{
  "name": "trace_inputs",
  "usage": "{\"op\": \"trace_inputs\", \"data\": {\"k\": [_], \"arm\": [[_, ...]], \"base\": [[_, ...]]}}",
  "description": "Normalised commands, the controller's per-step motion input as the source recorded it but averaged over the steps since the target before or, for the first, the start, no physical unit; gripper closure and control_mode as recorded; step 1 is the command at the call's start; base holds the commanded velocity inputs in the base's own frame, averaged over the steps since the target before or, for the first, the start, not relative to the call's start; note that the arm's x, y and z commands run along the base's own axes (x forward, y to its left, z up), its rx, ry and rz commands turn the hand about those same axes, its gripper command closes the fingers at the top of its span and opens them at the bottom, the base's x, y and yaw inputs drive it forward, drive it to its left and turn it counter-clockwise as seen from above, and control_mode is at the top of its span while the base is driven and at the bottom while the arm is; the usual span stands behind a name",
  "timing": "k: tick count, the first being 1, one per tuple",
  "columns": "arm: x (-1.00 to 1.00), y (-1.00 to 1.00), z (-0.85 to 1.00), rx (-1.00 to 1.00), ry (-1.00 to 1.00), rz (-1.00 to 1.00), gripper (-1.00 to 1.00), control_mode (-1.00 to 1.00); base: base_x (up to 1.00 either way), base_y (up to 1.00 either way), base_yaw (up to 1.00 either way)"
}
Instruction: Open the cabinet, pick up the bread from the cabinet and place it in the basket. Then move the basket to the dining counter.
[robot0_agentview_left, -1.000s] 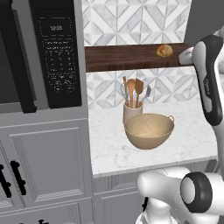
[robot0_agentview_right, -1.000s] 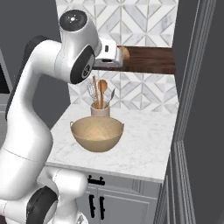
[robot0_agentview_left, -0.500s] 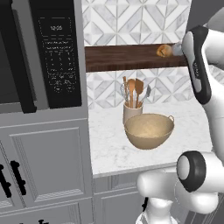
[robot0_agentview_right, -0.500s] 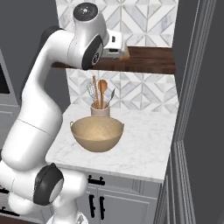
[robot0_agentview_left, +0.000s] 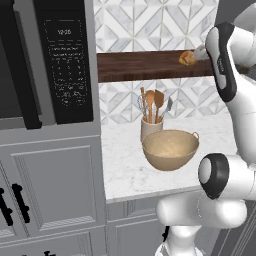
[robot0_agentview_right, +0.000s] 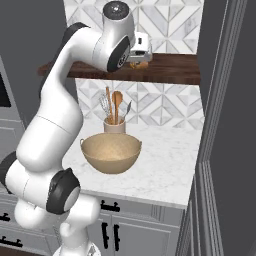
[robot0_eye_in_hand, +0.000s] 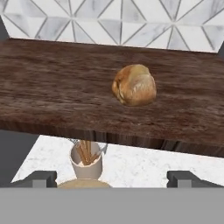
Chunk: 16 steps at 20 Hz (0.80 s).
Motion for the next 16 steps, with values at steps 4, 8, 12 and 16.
{"op": "trace_inputs", "data": {"k": [4,8,12,16], "arm": [[0.46,0.00,-0.04,0.00,0.04,0.03,-1.00,-1.00],[0.55,0.00,-0.08,0.00,0.05,0.03,-1.00,-1.00],[0.51,-0.24,-0.04,0.00,0.06,0.03,-1.00,-1.00],[0.36,-0.29,-0.01,0.00,0.03,0.05,-1.00,-1.00]], "base": [[0.00,0.00,0.00],[0.00,0.00,0.00],[0.00,0.00,0.00],[0.00,0.00,0.00]]}}
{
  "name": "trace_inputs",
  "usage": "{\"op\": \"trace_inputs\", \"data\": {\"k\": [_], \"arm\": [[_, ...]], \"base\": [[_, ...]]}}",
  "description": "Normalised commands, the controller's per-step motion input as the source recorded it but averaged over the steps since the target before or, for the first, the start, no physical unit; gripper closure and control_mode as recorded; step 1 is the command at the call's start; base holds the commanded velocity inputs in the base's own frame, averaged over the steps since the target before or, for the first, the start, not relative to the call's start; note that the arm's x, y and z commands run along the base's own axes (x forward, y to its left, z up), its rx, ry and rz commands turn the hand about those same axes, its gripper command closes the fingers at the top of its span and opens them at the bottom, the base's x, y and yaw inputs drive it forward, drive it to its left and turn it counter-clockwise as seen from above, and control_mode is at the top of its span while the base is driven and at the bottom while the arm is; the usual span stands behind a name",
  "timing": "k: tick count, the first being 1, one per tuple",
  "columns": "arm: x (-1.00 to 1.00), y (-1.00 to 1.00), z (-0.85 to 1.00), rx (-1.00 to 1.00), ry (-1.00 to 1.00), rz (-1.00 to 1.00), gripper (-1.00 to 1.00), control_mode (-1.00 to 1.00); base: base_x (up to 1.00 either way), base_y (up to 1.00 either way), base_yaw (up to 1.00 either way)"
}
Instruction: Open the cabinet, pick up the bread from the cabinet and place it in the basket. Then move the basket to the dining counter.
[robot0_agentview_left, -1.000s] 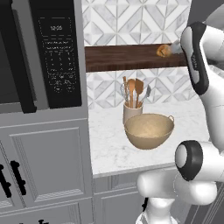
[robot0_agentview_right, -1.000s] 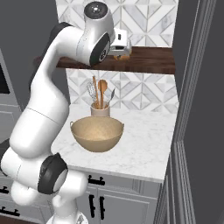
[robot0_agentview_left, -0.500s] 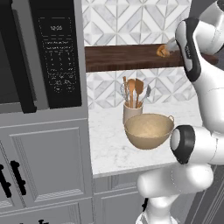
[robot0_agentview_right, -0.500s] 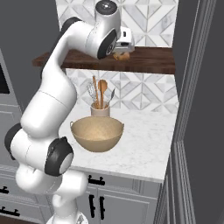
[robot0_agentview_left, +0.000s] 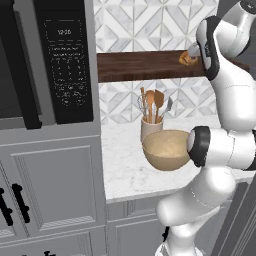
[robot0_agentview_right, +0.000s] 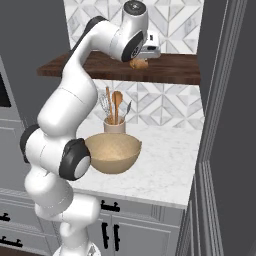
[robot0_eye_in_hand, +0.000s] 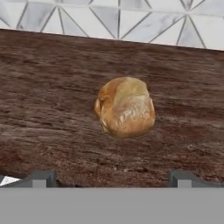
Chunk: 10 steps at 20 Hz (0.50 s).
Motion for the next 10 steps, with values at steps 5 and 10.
{"op": "trace_inputs", "data": {"k": [5,10], "arm": [[0.41,-0.03,0.00,0.00,0.00,0.01,-1.00,-1.00],[0.37,0.00,-0.03,0.00,0.00,0.00,-1.00,-1.00]], "base": [[0.00,0.00,0.00],[0.00,0.00,0.00]]}}
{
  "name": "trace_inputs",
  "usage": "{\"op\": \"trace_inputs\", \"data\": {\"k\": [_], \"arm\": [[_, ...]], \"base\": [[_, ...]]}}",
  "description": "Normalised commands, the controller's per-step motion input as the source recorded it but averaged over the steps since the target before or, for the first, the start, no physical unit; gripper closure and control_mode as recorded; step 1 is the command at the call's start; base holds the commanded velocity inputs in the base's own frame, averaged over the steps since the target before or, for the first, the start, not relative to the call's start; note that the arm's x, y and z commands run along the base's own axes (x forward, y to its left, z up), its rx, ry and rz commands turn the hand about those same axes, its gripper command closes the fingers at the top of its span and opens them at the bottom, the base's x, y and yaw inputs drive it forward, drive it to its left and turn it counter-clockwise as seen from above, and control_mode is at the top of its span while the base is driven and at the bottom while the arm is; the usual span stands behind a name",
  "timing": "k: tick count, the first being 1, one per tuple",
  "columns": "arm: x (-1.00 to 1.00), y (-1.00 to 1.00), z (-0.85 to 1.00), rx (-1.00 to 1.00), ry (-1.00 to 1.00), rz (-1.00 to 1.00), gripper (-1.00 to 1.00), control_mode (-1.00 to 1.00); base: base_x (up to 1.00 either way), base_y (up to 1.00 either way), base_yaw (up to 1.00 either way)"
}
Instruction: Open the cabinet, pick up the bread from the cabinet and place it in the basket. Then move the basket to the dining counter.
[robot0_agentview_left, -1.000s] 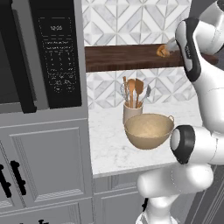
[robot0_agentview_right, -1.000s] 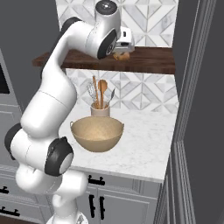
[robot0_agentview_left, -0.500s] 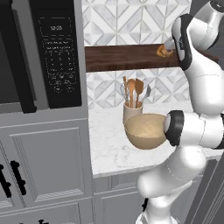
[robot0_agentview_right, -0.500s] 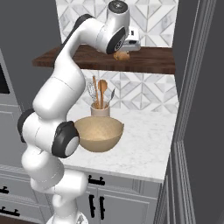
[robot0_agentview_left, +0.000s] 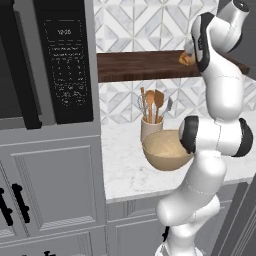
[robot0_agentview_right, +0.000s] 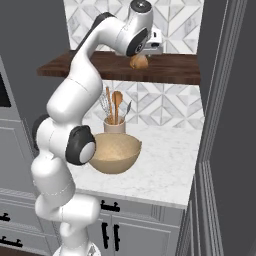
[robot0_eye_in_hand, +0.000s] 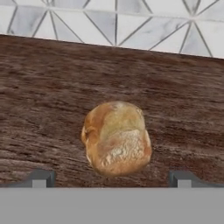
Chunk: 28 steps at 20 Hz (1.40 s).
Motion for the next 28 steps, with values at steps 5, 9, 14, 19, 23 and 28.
{"op": "trace_inputs", "data": {"k": [5,9,14,19,23,28], "arm": [[0.13,0.01,-0.13,-0.01,0.00,0.00,-1.00,-1.00],[0.10,0.09,-0.20,-0.04,0.00,0.00,-1.00,-1.00],[0.13,0.17,-0.15,-0.04,0.00,0.00,-1.00,-1.00],[0.25,0.03,-0.26,-0.03,0.05,0.00,-1.00,-1.00],[0.40,0.00,-0.36,-0.02,0.15,0.00,-1.00,-1.00],[0.24,0.21,-0.61,-0.06,0.14,0.00,1.00,-1.00]], "base": [[0.00,0.00,0.00],[0.00,0.00,0.00],[0.00,0.00,0.00],[0.00,0.00,0.00],[0.00,0.00,0.00],[0.00,0.00,0.00]]}}
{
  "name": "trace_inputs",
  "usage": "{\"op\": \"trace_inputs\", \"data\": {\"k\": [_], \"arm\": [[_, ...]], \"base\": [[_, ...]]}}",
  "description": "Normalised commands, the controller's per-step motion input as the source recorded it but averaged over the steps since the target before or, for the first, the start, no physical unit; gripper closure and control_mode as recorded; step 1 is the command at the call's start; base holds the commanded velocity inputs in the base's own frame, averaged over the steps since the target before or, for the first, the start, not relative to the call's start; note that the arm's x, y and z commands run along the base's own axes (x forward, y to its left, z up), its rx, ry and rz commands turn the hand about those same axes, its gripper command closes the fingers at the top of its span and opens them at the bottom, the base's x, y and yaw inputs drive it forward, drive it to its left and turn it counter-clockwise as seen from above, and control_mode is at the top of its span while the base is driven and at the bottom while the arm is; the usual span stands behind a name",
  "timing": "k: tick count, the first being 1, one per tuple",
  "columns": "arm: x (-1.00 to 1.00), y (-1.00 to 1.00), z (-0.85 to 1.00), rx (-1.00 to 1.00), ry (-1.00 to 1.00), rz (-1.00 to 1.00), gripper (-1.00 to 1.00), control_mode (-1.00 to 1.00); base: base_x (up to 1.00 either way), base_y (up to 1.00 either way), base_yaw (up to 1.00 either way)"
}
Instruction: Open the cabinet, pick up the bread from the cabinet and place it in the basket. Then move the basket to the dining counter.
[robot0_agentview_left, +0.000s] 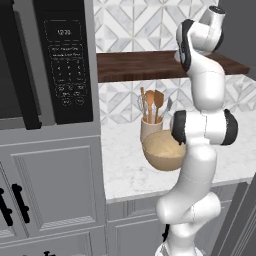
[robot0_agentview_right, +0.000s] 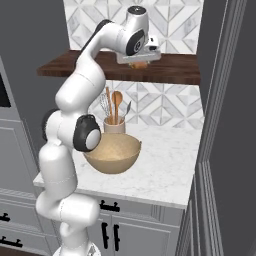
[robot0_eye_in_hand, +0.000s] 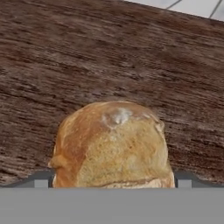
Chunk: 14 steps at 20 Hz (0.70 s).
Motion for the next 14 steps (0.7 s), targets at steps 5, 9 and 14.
{"op": "trace_inputs", "data": {"k": [5,9,14], "arm": [[-0.15,0.20,-0.47,0.02,0.00,0.00,1.00,-1.00],[-0.99,0.13,-0.03,0.18,-0.25,0.00,1.00,-1.00],[-1.00,0.59,-0.05,0.14,-0.36,0.00,1.00,-1.00]], "base": [[0.00,0.00,0.00],[0.00,0.00,0.00],[0.00,0.00,0.00]]}}
